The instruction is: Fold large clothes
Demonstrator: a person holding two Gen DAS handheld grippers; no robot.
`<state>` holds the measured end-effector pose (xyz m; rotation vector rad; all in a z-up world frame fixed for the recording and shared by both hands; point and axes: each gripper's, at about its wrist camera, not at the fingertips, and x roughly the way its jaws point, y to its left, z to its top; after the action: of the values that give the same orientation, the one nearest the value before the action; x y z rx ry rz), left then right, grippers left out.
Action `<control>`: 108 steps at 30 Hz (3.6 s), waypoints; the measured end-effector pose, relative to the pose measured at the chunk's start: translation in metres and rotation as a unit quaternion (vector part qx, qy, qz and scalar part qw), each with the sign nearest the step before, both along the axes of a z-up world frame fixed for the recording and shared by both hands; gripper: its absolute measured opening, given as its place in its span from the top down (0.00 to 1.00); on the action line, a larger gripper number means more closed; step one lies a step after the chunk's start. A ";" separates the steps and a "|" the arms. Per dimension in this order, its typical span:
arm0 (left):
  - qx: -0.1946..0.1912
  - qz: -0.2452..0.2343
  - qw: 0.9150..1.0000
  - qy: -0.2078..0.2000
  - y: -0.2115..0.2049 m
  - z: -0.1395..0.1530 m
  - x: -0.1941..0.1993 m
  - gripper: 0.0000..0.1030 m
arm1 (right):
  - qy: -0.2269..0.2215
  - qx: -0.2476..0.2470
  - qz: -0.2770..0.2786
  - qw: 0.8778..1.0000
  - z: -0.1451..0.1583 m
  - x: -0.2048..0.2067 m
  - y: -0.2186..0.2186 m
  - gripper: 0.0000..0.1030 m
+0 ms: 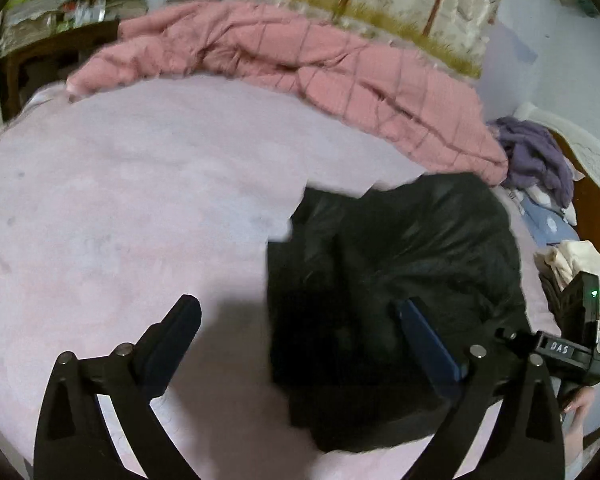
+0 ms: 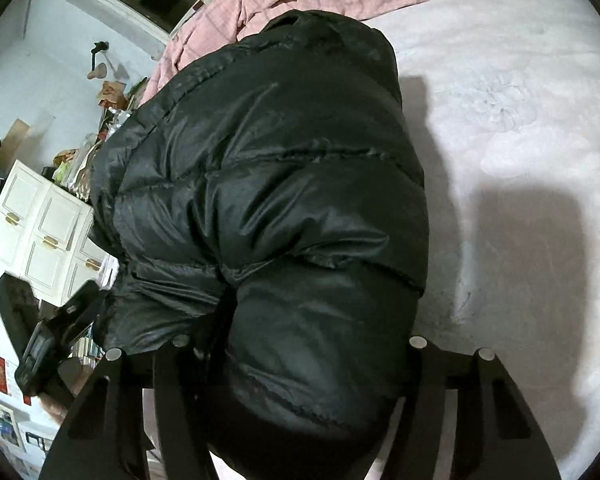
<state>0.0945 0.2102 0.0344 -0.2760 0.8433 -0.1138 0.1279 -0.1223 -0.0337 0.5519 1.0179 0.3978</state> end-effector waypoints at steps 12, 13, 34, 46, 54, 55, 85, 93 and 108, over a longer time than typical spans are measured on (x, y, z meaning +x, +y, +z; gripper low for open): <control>-0.144 -0.029 0.985 0.087 -0.031 -0.062 0.011 0.43 | 0.003 -0.021 0.027 0.999 0.009 0.008 0.011 0.42; -0.137 -0.031 0.987 0.081 -0.036 -0.056 0.008 0.49 | -0.003 -0.030 0.029 0.999 0.014 0.009 0.014 0.44; -0.075 -0.225 0.953 -0.186 -0.301 0.138 -0.024 0.67 | -0.264 -0.191 -0.132 0.936 0.254 -0.129 -0.165 0.50; -0.059 -0.361 0.915 -0.172 -0.561 0.133 0.022 0.65 | -0.244 -0.259 -0.307 0.883 0.265 -0.173 -0.404 0.48; -0.055 -0.361 0.922 -0.130 -0.614 0.082 0.036 0.54 | -0.186 -0.242 -0.347 0.887 0.193 -0.148 -0.483 0.38; -0.056 -0.360 0.924 -0.120 -0.613 0.079 0.038 0.53 | -0.182 -0.247 -0.352 0.884 0.190 -0.146 -0.484 0.36; 0.041 -0.240 0.923 -0.297 -0.437 0.117 -0.036 0.01 | -0.331 -0.280 -0.378 0.818 0.222 -0.235 -0.325 0.01; 0.058 -0.228 0.927 -0.291 -0.430 0.050 -0.040 0.01 | -0.282 -0.321 -0.375 0.823 0.134 -0.210 -0.303 0.01; 0.055 -0.210 0.928 -0.303 -0.426 0.000 -0.038 0.01 | -0.244 -0.374 -0.387 0.806 0.067 -0.192 -0.294 0.01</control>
<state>0.0567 -0.2163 0.0340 0.0559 0.2756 -0.5242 -0.0638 -0.4168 0.0334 0.0854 0.3158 -0.5747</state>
